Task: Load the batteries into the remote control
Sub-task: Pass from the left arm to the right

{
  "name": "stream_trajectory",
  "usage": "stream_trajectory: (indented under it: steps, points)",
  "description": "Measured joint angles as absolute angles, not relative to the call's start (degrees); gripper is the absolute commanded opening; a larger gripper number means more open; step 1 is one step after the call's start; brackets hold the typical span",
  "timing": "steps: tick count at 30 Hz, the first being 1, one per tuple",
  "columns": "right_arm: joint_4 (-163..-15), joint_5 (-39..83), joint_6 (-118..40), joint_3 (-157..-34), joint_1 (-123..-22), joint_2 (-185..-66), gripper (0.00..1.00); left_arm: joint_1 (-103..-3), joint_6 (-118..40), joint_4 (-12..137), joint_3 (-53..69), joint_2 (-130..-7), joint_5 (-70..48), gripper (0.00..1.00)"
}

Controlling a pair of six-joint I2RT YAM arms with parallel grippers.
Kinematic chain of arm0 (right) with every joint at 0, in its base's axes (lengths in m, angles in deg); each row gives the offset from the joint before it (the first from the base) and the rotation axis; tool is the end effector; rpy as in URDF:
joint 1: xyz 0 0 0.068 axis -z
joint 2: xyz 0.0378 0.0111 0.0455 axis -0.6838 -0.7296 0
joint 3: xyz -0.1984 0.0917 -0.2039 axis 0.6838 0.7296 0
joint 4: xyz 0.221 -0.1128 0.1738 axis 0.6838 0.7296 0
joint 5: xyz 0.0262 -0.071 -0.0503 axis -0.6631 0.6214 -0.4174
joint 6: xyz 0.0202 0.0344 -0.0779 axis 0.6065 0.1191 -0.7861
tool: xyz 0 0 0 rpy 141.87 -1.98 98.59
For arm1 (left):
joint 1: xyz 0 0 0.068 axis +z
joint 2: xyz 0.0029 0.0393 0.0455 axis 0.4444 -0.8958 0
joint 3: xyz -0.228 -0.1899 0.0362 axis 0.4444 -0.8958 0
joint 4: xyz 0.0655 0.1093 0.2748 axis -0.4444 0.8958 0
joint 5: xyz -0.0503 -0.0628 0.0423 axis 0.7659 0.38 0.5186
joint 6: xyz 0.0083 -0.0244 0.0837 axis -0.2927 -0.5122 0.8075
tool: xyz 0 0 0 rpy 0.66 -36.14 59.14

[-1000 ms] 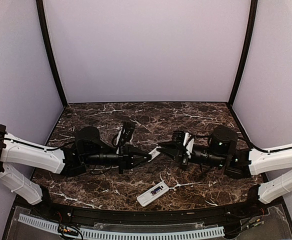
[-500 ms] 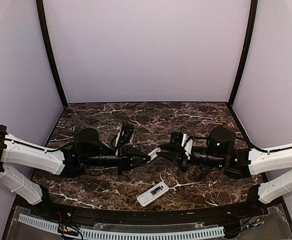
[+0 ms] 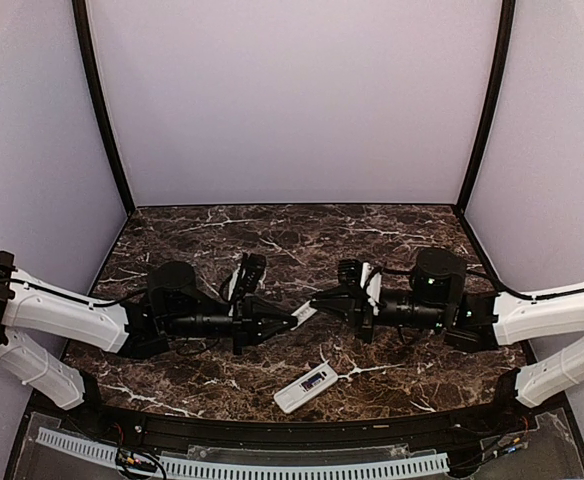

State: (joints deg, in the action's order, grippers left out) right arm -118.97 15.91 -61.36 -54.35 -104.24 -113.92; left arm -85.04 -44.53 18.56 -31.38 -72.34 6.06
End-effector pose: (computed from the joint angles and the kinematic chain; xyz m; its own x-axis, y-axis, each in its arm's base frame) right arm 0.1460 0.3040 0.2529 0.2131 -0.1560 -0.9645 -0.9441 0.2211 -0.2444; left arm 0.1552 -0.3185 0.2275 -0.2993 -0.0161 -0.9540 0.9482 0.1060 -0.2993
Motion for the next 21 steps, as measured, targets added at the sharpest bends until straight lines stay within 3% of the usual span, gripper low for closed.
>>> stream_trajectory:
  steps: [5,13,21]
  points:
    - [-118.3,13.9,-59.9,-54.9,-103.7,-114.5,0.17,-85.1,-43.8,17.9,-32.1,-71.7,6.1,0.00]
    - [-114.0,13.1,-58.0,-55.1,-101.5,-113.0,0.42,-85.2,-43.6,15.9,-32.2,-71.1,6.1,0.00]
    - [-110.6,13.0,-55.4,-55.1,-99.6,-107.8,0.46,-85.5,-43.2,15.5,-32.2,-70.7,6.3,0.00]
